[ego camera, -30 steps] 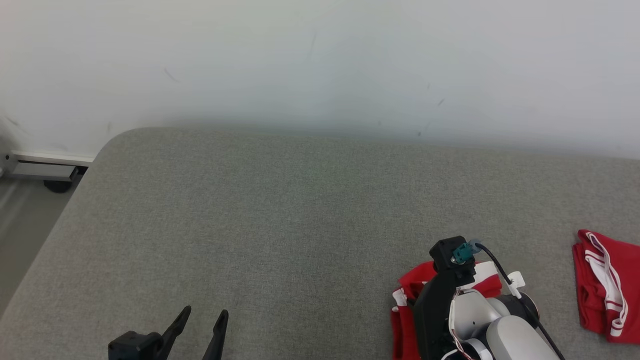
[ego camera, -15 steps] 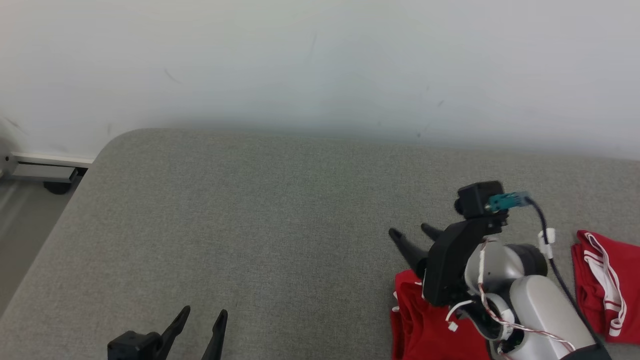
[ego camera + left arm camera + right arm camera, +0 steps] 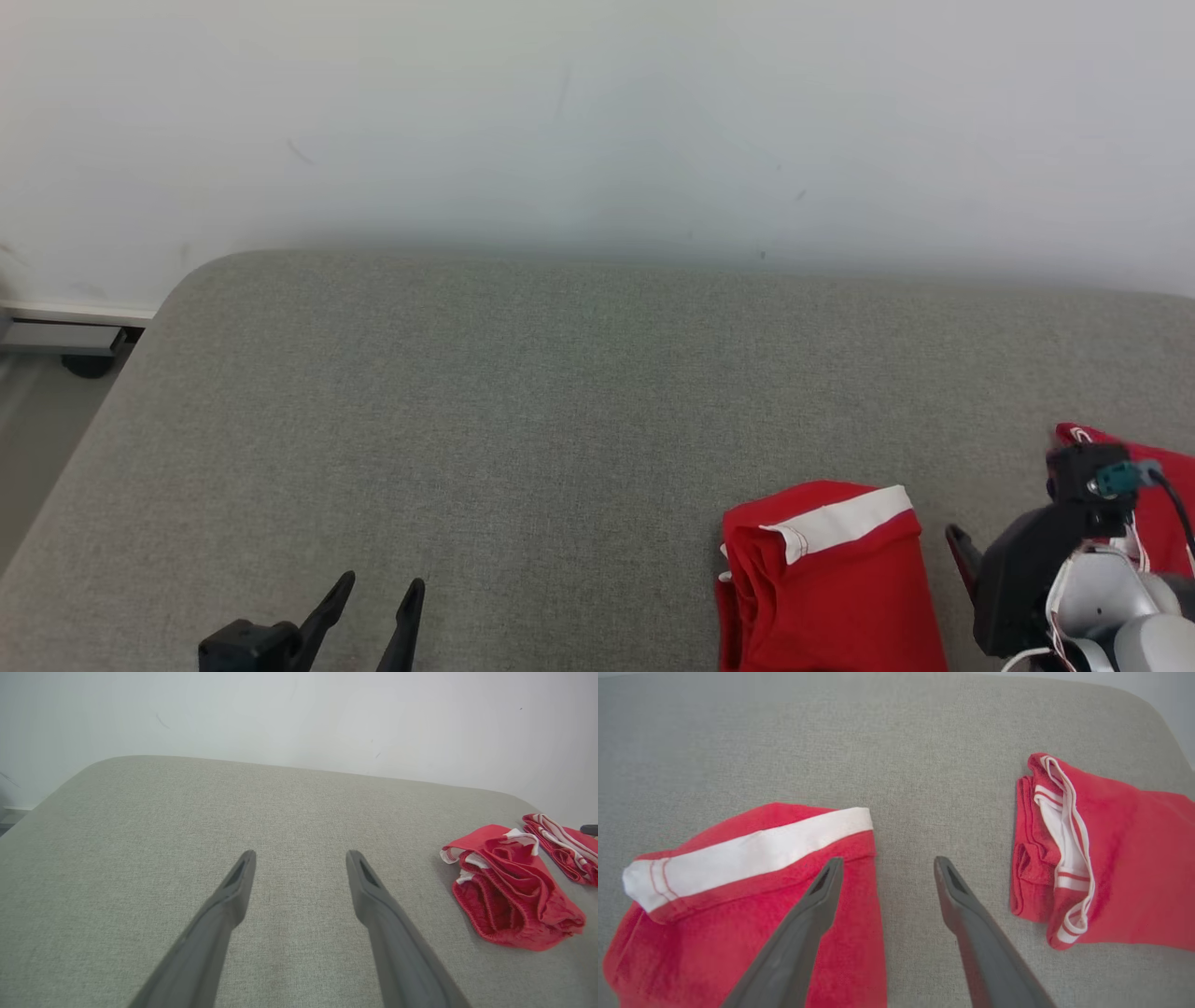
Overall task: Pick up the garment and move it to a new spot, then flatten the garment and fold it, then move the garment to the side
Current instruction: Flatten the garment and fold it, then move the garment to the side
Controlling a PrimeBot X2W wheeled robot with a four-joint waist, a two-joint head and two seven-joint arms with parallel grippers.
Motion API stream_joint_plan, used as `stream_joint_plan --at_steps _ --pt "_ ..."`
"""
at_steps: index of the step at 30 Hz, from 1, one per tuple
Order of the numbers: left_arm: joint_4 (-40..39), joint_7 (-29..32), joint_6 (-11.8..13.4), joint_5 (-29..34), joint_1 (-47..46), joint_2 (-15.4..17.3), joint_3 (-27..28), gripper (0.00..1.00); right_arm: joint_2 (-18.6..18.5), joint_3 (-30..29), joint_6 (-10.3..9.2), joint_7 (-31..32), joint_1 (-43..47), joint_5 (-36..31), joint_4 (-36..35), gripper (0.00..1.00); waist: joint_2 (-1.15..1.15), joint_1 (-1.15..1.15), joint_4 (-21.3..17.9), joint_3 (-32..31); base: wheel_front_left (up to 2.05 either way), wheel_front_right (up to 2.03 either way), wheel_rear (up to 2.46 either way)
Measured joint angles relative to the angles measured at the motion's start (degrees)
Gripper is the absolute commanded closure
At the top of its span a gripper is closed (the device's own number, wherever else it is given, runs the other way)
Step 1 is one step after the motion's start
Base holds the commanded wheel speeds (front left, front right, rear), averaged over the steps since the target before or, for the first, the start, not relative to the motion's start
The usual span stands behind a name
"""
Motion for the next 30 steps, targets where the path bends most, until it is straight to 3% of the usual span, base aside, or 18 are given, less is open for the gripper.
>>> stream_joint_plan --at_steps 9,30 --pt "-0.62 0.20 0.11 -0.04 0.12 0.23 -0.24 0.00 2.14 -2.80 -0.44 -0.53 3.01 3.22 5.81 0.00 0.00 0.00 -0.57 0.88 0.00 0.00 0.00" --pt "-1.23 1.46 -0.62 0.03 -1.40 0.53 -0.89 0.00 3.48 -2.63 0.60 -2.65 -1.62 5.59 14.44 0.00 0.00 0.00 2.23 3.28 0.00 0.00 0.00"
